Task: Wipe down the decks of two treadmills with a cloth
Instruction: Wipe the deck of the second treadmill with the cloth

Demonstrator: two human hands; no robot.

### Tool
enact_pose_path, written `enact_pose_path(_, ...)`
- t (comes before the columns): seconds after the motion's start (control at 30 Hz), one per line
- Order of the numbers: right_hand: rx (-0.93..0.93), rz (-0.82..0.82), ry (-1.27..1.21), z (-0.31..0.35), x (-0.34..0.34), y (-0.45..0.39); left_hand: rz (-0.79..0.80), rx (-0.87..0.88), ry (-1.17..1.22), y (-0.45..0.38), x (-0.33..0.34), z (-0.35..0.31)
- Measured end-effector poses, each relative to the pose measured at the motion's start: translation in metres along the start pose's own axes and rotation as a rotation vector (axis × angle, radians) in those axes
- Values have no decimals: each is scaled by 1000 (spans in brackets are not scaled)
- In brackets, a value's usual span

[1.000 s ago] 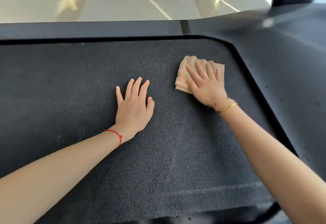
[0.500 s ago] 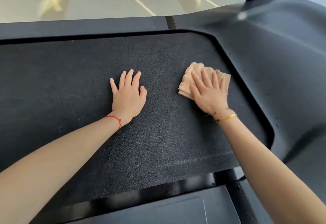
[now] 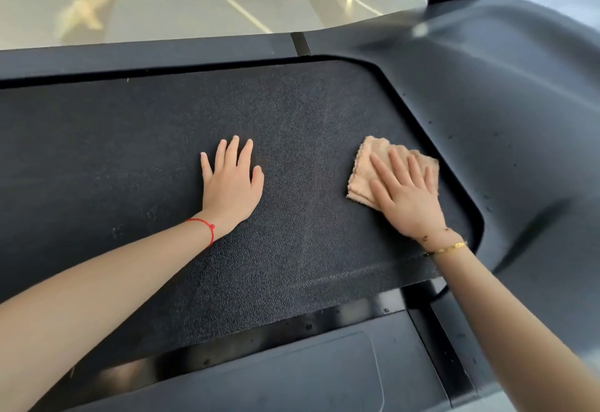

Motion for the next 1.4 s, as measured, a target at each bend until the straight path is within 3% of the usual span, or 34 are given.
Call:
enact_pose_path(0.1,21,10,22,12,3,13,6,23,-14,19,1,-1)
enact_pose_path(0.27,-234,43,72,42,16,78,3,32,-21,34,0,-3)
enact_pose_path(0.33,-256,66,68,37,18,95,-1,34,-19,35,-1,-3)
enact_pose_path(0.57,20,8,-6,-5,7,73,-15,20,-26,36,-2,-6)
enact_pose_path(0.73,106,8,29,10,5,21,-20,12,-12,36,-2,-7)
enact_pose_path(1.0,-295,38,87,81,18,52,-36,9,-5,37,-3,-8)
enact_pose_path(1.1,-371,62,102,79,24,74,-27,14,0,37,-3,-7)
enact_pose_path(1.27,-230,26,29,32,14,71,-27,15,10,37,-4,-5)
enact_pose_path(1.4,-55,0,6,11,6,13,-25,14,-1,37,-3,-6)
Point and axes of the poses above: each hand's wrist, its own y-axis away from the middle knuckle, its own x-axis out of the palm, z = x × y, the point moved 2 cm from there along -y, towards the middle knuckle, and after that the axes turned 4 degrees about z, right-handed, at the moved point
